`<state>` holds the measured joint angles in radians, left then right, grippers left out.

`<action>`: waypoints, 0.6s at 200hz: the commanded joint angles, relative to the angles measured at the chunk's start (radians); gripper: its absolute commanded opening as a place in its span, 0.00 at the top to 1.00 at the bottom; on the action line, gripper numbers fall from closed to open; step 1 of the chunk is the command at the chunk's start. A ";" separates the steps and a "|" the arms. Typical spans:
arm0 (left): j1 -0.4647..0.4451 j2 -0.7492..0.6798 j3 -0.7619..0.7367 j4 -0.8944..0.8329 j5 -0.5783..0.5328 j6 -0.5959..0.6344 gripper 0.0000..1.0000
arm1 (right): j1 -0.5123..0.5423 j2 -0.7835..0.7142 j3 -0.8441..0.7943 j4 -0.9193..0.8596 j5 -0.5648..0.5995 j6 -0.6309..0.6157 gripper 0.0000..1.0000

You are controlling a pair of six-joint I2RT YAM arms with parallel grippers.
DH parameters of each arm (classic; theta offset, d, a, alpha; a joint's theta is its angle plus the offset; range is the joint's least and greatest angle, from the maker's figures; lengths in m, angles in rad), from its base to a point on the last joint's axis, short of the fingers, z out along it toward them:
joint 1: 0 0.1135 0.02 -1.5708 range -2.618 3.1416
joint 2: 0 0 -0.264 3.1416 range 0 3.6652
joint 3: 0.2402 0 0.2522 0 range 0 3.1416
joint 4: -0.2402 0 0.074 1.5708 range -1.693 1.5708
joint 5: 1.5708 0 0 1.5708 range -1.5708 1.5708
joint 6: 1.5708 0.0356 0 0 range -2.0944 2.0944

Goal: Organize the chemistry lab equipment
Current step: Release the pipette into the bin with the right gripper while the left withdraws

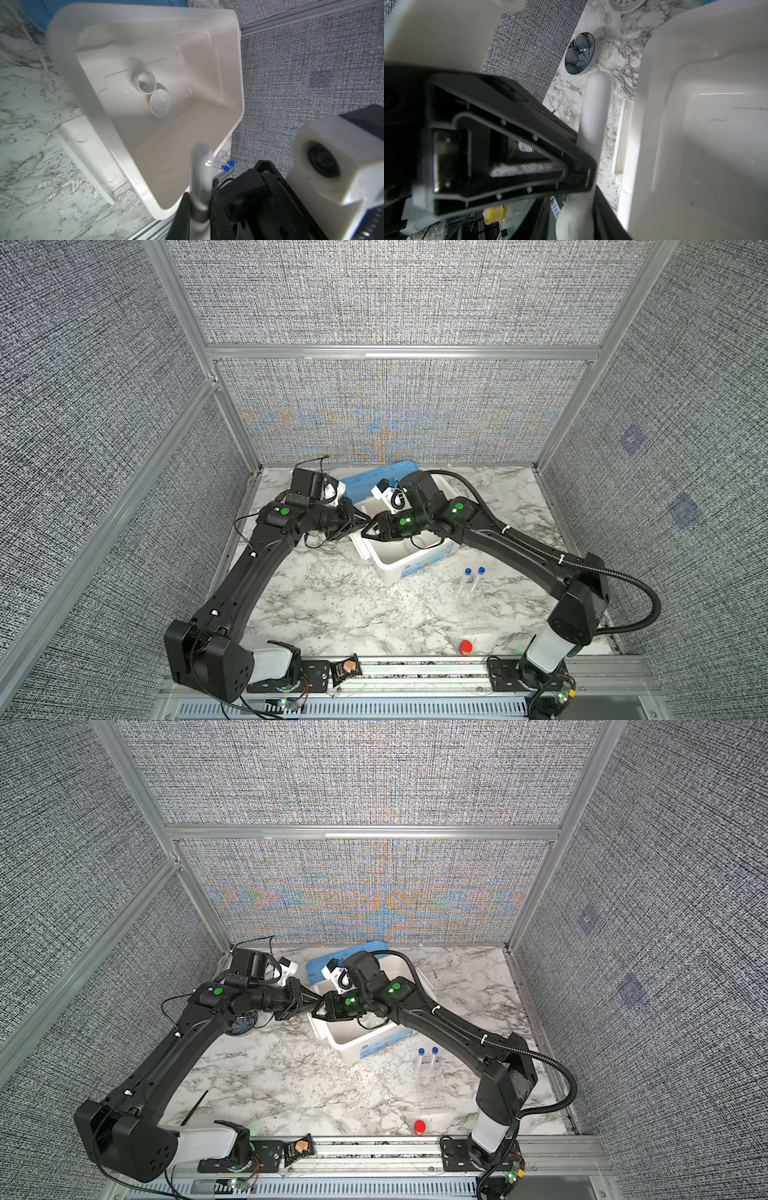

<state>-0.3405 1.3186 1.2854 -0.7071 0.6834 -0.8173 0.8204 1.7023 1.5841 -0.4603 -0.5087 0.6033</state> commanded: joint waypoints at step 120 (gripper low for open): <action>0.037 -0.062 -0.031 -0.083 -0.207 0.101 0.21 | -0.124 -0.008 0.067 -0.352 0.351 -0.311 0.89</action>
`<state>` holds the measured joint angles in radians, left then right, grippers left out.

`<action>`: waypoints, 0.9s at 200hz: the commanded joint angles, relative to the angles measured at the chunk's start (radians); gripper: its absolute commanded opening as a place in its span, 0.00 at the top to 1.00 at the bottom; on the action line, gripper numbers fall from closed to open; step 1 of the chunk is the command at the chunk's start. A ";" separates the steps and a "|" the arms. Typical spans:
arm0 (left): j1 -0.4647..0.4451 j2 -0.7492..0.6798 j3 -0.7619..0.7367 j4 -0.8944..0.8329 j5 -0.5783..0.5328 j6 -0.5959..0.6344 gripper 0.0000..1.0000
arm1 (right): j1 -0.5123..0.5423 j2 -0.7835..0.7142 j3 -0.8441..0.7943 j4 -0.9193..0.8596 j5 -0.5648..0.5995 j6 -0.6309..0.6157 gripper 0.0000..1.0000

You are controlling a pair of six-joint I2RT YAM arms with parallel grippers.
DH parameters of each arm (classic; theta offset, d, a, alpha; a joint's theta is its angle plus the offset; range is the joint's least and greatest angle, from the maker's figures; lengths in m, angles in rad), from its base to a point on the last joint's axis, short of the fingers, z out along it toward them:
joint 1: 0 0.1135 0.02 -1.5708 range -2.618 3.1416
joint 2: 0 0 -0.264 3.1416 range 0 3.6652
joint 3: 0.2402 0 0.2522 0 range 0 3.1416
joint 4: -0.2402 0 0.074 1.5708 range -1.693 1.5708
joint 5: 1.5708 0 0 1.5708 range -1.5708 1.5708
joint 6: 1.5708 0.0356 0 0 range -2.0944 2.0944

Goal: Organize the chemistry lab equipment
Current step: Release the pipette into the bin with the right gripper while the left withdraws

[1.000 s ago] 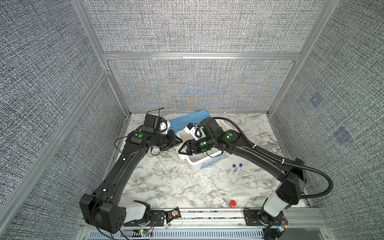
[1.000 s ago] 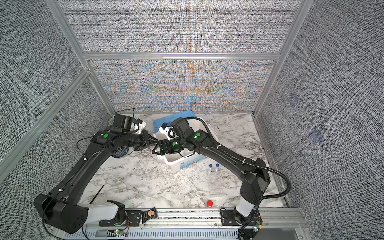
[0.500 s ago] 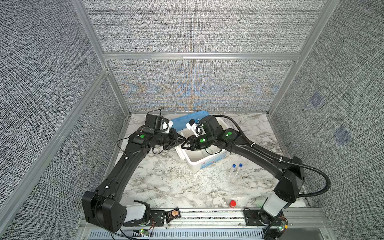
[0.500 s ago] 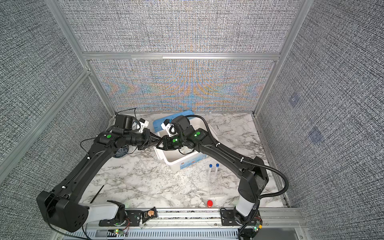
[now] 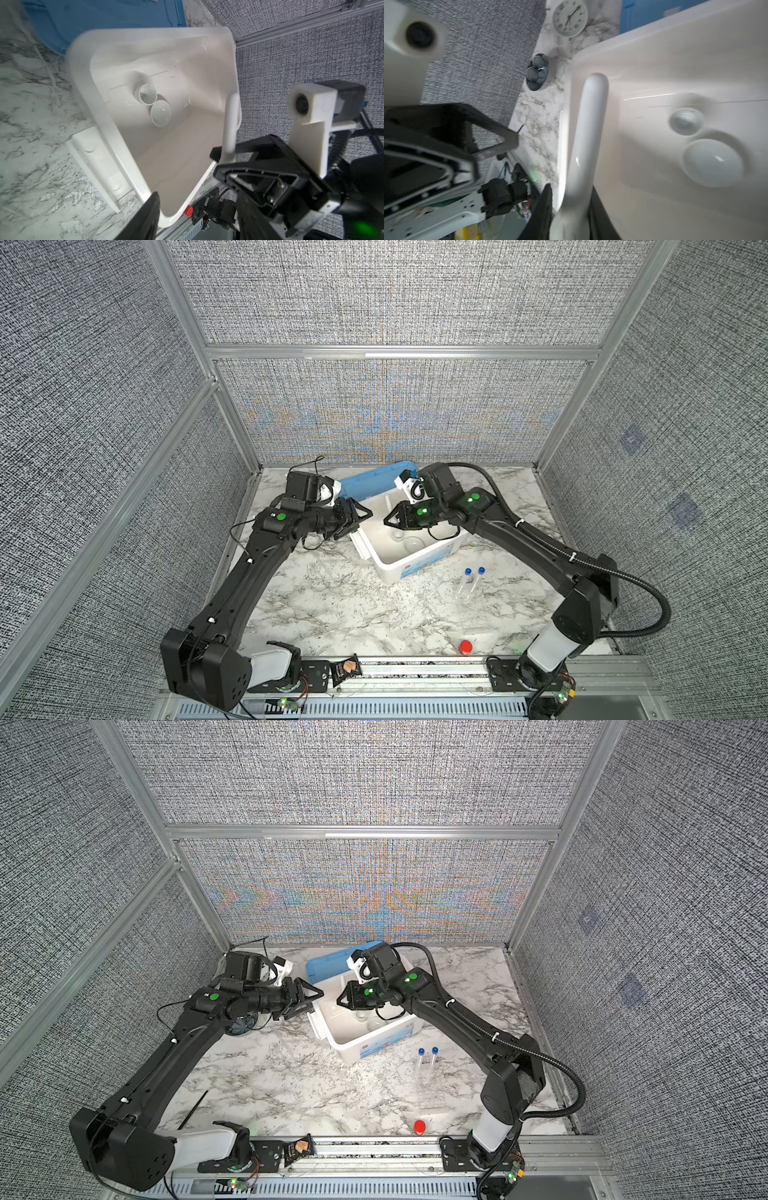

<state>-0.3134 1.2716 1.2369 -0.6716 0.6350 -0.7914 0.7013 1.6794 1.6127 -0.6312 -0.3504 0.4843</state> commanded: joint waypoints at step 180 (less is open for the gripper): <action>0.124 -0.141 -0.402 -0.099 -0.692 0.078 0.01 | -0.160 0.496 0.307 -0.360 0.664 -0.581 0.87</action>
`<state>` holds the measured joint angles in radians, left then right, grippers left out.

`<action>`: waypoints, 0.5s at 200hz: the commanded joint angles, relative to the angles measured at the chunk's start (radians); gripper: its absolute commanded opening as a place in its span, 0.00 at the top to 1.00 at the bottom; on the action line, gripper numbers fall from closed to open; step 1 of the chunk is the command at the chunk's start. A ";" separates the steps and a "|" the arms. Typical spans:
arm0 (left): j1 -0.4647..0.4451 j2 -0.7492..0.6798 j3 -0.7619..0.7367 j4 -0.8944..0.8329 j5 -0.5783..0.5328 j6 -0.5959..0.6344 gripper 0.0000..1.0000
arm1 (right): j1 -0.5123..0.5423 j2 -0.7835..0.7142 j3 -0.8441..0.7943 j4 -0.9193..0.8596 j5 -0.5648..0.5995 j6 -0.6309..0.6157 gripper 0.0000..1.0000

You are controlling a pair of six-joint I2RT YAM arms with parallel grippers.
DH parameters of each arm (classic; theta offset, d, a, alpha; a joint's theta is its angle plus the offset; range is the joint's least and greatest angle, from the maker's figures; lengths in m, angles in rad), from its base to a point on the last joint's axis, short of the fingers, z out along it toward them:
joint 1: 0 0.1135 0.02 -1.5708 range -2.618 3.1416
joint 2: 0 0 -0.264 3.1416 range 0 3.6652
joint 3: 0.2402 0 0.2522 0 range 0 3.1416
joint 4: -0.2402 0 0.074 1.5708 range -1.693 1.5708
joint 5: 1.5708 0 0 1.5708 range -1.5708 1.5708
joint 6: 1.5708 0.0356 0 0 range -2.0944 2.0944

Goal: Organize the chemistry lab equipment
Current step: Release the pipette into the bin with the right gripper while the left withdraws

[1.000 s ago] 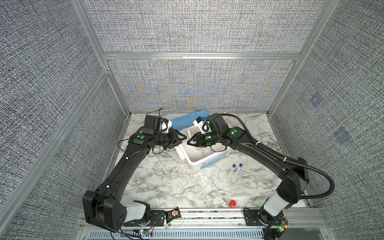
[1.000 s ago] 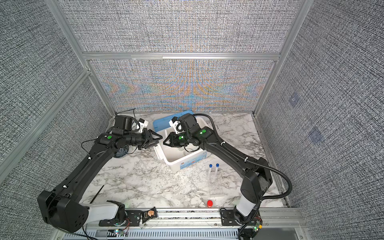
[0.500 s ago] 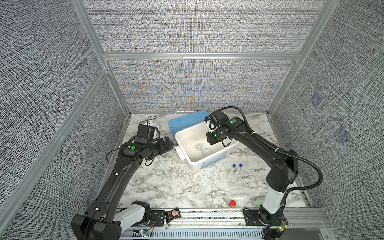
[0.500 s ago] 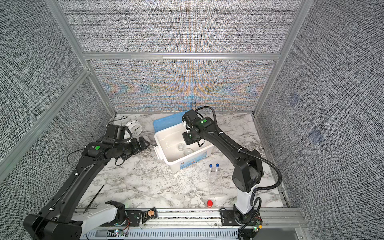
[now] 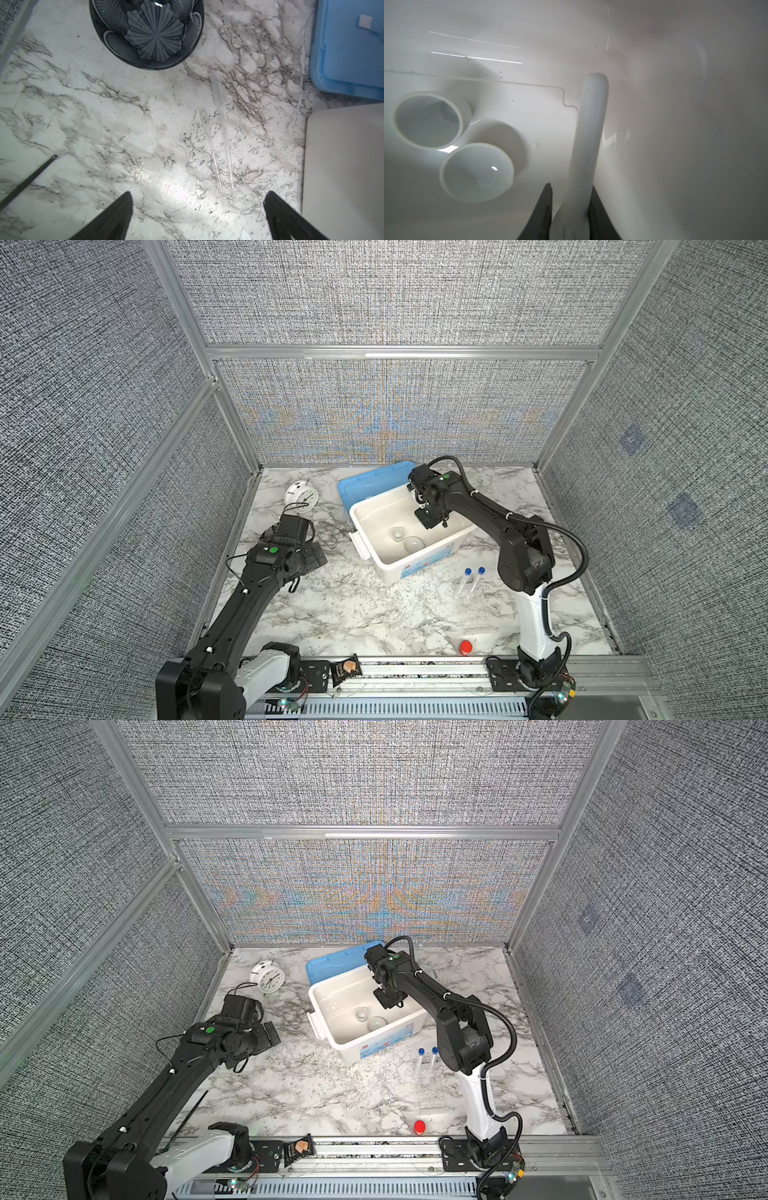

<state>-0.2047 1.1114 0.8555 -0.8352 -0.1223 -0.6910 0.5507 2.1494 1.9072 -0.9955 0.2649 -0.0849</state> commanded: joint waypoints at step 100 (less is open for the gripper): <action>0.030 0.167 -0.015 0.084 0.082 -0.079 0.08 | -0.025 -0.021 -0.085 0.097 0.021 0.008 0.60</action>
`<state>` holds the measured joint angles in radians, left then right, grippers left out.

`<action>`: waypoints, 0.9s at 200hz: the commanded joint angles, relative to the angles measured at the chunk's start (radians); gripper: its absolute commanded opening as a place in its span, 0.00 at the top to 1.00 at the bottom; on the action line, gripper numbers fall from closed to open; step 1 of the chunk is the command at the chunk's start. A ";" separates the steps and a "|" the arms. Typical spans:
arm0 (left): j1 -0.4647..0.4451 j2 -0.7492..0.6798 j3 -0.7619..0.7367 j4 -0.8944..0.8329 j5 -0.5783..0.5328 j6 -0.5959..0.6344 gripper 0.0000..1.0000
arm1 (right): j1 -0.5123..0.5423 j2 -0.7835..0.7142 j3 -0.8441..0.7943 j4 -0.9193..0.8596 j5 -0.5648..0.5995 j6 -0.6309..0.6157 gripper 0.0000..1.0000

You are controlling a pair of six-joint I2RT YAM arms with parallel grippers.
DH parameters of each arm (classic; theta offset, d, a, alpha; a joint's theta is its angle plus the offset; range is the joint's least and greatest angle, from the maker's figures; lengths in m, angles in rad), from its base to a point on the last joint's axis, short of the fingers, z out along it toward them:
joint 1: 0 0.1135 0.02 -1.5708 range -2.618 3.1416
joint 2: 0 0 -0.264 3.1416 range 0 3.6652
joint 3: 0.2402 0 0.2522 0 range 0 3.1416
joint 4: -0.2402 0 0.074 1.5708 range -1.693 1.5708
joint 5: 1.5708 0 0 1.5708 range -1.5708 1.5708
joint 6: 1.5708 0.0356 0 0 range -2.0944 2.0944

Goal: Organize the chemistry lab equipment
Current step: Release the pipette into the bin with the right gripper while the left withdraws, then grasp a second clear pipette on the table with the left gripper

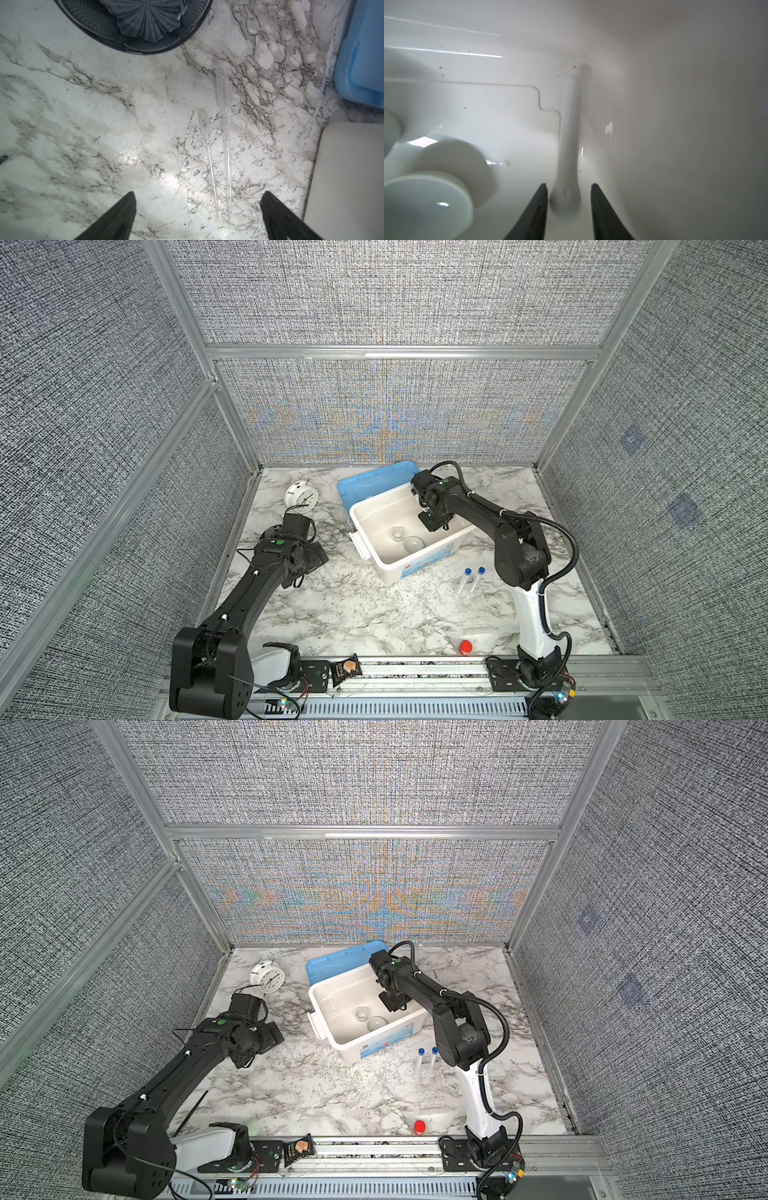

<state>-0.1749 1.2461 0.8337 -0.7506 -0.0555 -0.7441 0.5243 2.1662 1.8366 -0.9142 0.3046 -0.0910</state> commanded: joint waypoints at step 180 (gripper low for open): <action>0.023 0.450 0.166 0.038 0.048 -0.054 0.66 | 0.006 -0.672 -0.299 0.135 -0.175 0.079 0.52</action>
<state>-0.1566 1.6466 0.9703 -0.7216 -0.0227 -0.8059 0.5297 1.5040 1.5265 -0.7975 0.1375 -0.0139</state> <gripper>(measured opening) 0.361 0.483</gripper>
